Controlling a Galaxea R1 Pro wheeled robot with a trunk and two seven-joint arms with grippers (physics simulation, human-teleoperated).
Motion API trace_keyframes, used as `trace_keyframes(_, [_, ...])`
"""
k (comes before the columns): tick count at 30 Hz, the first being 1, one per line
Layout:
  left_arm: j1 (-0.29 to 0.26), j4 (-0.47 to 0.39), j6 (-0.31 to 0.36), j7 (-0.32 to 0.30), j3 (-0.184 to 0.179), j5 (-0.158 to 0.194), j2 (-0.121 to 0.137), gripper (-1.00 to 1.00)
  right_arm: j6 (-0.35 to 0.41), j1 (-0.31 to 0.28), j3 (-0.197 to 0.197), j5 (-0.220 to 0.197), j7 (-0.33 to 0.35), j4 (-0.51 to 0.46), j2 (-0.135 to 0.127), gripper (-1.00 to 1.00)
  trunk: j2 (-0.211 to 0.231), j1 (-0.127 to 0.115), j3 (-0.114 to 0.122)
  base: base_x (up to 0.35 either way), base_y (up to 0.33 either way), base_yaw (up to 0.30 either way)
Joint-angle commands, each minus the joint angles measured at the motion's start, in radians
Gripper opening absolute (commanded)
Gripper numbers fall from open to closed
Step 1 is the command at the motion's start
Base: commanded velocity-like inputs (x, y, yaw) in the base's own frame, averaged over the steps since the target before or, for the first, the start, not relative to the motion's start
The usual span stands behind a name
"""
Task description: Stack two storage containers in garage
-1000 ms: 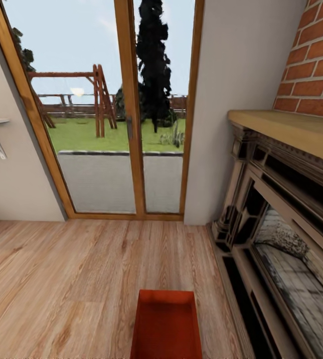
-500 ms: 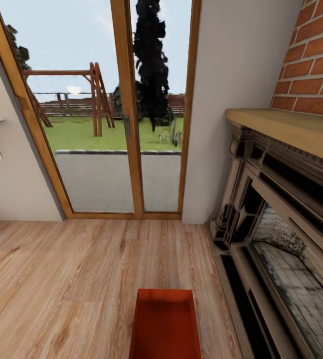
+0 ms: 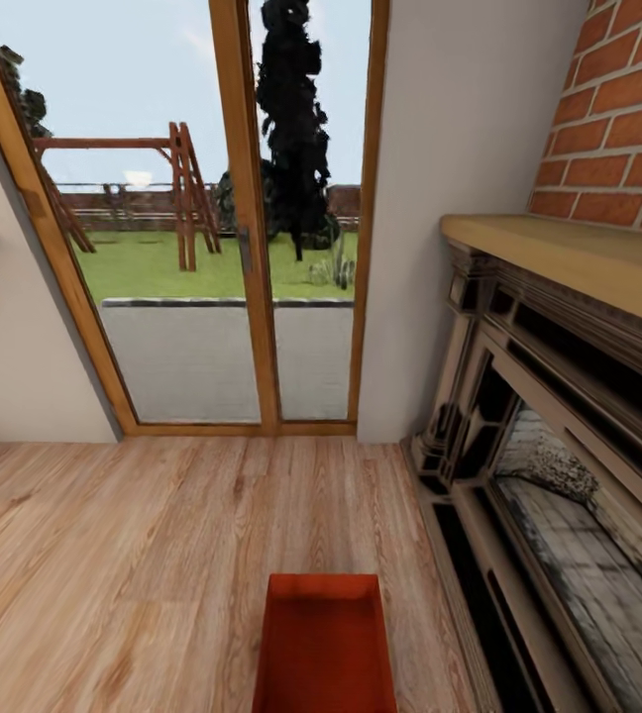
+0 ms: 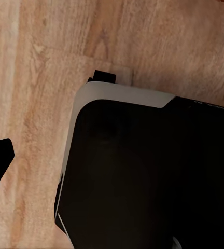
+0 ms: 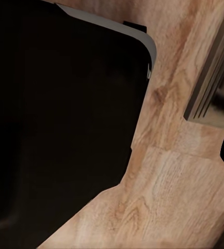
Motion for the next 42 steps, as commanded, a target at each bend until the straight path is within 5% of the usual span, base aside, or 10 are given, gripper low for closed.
trace_keyframes(1, [-0.001, 0.001, -0.003, -0.003, -0.007, 0.010, 0.000, 1.00, -0.006, -0.001, 0.003, 0.003, 0.003, 0.003, 0.000, 1.00, -0.001, 0.000, -0.001, 0.000, 0.000, -0.210])
trace_keyframes(14, [-0.001, 0.001, -0.003, -0.003, -0.007, 0.010, 0.000, 1.00, -0.005, -0.001, 0.003, 0.003, 0.003, 0.003, 0.001, 1.00, -0.001, 0.000, -0.003, 0.000, 0.000, -0.022])
trace_keyframes(42, [-0.001, 0.001, -0.003, -0.003, -0.007, 0.010, 0.000, 1.00, -0.005, -0.001, 0.003, 0.003, 0.004, 0.003, 0.000, 1.00, -0.001, 0.000, -0.047, 0.000, 0.000, 0.000])
